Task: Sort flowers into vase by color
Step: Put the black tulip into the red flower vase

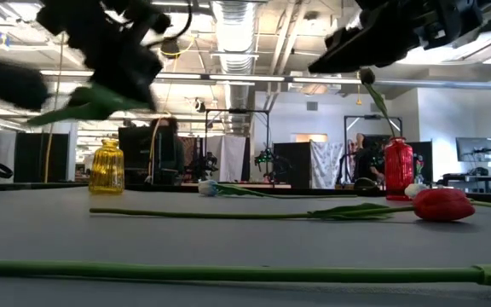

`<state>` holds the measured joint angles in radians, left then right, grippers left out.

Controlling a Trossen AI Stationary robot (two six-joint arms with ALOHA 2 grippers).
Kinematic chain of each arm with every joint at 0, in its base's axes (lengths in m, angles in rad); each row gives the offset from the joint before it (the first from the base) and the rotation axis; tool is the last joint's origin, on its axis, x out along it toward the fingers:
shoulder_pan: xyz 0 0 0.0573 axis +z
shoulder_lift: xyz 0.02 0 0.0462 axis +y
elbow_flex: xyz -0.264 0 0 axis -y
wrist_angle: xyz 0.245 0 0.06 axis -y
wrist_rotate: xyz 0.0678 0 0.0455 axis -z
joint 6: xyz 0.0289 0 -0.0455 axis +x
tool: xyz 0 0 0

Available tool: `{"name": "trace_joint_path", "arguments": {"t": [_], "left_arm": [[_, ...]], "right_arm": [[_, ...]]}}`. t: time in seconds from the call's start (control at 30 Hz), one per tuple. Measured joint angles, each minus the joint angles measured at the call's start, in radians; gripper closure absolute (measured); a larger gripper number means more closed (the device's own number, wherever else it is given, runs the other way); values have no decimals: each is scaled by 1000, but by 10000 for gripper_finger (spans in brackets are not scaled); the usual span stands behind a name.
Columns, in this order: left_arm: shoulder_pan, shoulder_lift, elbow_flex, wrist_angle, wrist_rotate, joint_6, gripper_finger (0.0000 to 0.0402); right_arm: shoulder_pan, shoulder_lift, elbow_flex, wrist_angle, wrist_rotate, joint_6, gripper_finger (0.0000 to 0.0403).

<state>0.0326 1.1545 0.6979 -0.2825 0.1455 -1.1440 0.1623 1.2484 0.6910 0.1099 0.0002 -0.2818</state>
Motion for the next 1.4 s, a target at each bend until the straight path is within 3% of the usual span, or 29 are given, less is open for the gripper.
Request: {"name": "trace_joint_path", "arguments": {"t": [0.17, 0.33, 0.53, 0.8, 1.03, 1.23, 1.4], "left_arm": [[0, 0, 0, 158, 15, 44, 401], [0, 4, 0, 176, 7, 38, 401], [-1, 26, 1, 175, 9, 21, 401], [-2, 26, 1, 210, 15, -6, 401], [-2, 26, 1, 214, 7, -3, 401], [-2, 26, 1, 212, 8, 14, 401], [-2, 26, 1, 206, 8, 22, 401]], "right_arm": [[0, 17, 0, 106, 0, -386, 203], [0, 92, -1, 257, 1, -849, 203], [-19, 234, 1, 562, 3, -1152, 203], [-94, 414, 123, 628, 9, -1261, 203], [-130, 541, 252, 630, 135, -1264, 203], [-132, 606, 285, 625, 164, -1285, 206], [-122, 623, 287, 626, 213, -1340, 231]]}}
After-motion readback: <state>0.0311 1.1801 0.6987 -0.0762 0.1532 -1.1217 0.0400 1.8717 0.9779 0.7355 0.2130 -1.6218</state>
